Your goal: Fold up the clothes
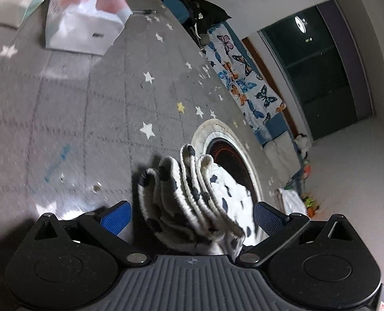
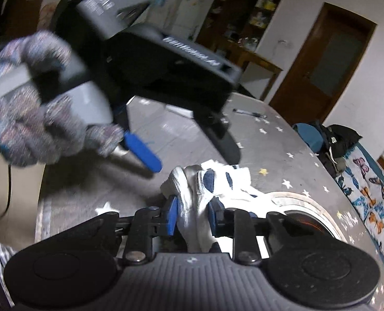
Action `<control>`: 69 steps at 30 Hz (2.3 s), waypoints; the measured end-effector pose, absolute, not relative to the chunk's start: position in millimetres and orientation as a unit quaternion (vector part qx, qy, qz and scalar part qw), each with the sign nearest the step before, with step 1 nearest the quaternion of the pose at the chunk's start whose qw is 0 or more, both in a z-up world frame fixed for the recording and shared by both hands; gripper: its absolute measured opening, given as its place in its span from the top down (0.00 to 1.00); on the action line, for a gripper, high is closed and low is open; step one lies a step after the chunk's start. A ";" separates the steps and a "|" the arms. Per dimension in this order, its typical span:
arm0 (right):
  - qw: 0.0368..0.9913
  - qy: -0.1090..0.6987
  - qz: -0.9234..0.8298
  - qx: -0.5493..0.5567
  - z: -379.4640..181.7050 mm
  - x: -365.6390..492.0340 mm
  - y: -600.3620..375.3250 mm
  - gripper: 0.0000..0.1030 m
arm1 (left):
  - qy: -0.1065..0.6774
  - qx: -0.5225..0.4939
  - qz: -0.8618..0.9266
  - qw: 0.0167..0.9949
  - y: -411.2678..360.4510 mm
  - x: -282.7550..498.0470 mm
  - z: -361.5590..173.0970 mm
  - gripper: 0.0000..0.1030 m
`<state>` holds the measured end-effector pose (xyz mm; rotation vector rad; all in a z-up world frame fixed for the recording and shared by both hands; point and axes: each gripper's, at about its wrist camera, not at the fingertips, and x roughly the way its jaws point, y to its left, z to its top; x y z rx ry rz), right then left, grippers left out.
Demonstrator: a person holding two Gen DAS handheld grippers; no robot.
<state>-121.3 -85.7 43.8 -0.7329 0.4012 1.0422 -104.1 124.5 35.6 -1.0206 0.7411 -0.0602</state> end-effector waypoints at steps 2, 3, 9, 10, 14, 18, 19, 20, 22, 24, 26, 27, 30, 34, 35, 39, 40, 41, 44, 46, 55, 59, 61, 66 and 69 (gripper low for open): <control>0.791 0.186 0.481 -0.328 46.4 -119.8 -88.5 0.78 | 0.345 -0.497 -0.034 0.796 121.9 -105.1 31.8 0.00; 0.794 0.186 0.480 -0.322 47.7 -119.1 -89.9 0.78 | 0.345 -0.506 -0.040 0.790 119.8 -104.7 29.4 0.00; 0.801 0.186 0.481 -0.304 49.0 -118.3 -95.4 0.79 | 0.360 -0.537 -0.051 0.761 109.9 -92.4 13.1 0.00; 0.802 0.186 0.481 -0.302 48.8 -117.6 -96.1 0.79 | 0.362 -0.540 -0.052 0.758 108.8 -89.9 10.8 0.00; 0.804 0.186 0.484 -0.292 47.7 -123.0 -105.6 0.79 | 0.359 -0.539 -0.059 0.760 108.9 -82.2 8.3 0.10; 0.802 0.187 0.490 -0.286 47.9 -126.6 -112.4 0.80 | 0.362 -0.536 -0.063 0.760 111.4 -79.7 3.7 0.27; 0.801 0.187 0.492 -0.286 47.4 -127.9 -113.7 0.80 | 0.363 -0.534 -0.064 0.761 112.1 -79.5 2.6 0.29; 0.800 0.187 0.494 -0.285 46.8 -129.3 -115.1 0.80 | 0.363 -0.533 -0.065 0.761 112.8 -79.4 1.5 0.35; 0.798 0.186 0.497 -0.286 46.0 -129.9 -115.6 0.80 | 0.365 -0.531 -0.067 0.762 114.1 -79.2 -0.7 0.38; 0.797 0.187 0.498 -0.286 46.5 -135.8 -118.3 0.80 | 0.369 -0.527 -0.071 0.763 113.9 -78.6 -0.7 0.38; 0.795 0.186 0.500 -0.291 43.6 -135.1 -117.0 0.79 | 0.372 -0.518 -0.073 0.766 113.3 -78.3 0.6 0.37; 0.793 0.185 0.501 -0.294 41.9 -134.6 -116.1 0.79 | 0.374 -0.512 -0.074 0.770 113.0 -78.1 1.5 0.37; 0.791 0.187 0.504 -0.293 40.7 -135.3 -115.7 0.74 | 0.374 -0.496 -0.076 0.780 110.5 -78.1 4.0 0.38; 0.788 0.187 0.512 -0.287 39.4 -138.6 -116.9 0.71 | 0.378 -0.468 -0.073 0.796 104.9 -78.3 7.5 0.46; 0.787 0.186 0.514 -0.285 39.7 -140.0 -117.5 0.71 | 0.379 -0.462 -0.070 0.799 104.5 -78.7 7.4 0.55; 0.791 0.188 0.516 -0.270 43.9 -138.1 -125.2 0.65 | 0.380 -0.468 -0.069 0.794 110.6 -80.9 0.6 0.67; 0.795 0.191 0.513 -0.263 45.4 -135.5 -129.2 0.63 | 0.380 -0.468 -0.070 0.795 111.2 -81.3 -0.3 0.67; 0.799 0.195 0.508 -0.255 47.1 -132.5 -133.8 0.63 | 0.379 -0.466 -0.071 0.796 110.9 -81.4 -0.2 0.67; 0.816 0.212 0.489 -0.226 52.4 -122.8 -149.0 0.62 | 0.378 -0.455 -0.069 0.803 108.8 -81.2 1.1 0.67; 0.831 0.229 0.463 -0.204 54.5 -110.1 -161.5 0.62 | 0.378 -0.454 -0.068 0.804 108.9 -81.3 1.2 0.67; 0.892 0.318 0.309 -0.084 31.9 -25.2 -230.6 0.62 | 0.379 -0.452 -0.068 0.804 112.3 -81.1 2.0 0.67; 0.892 0.349 0.286 -0.030 20.2 -3.1 -251.0 0.62 | 0.381 -0.449 -0.066 0.806 112.1 -79.0 2.7 0.67; 0.888 0.362 0.283 -0.011 13.4 4.3 -256.1 0.62 | 0.382 -0.446 -0.065 0.807 111.5 -77.8 3.4 0.67; 0.883 0.380 0.274 0.018 2.6 11.3 -262.6 0.62 | 0.384 -0.442 -0.062 0.808 110.7 -75.6 5.3 0.67; 0.879 0.387 0.277 0.034 0.1 13.0 -262.2 0.62 | 0.386 -0.437 -0.061 0.810 109.7 -75.1 6.9 0.67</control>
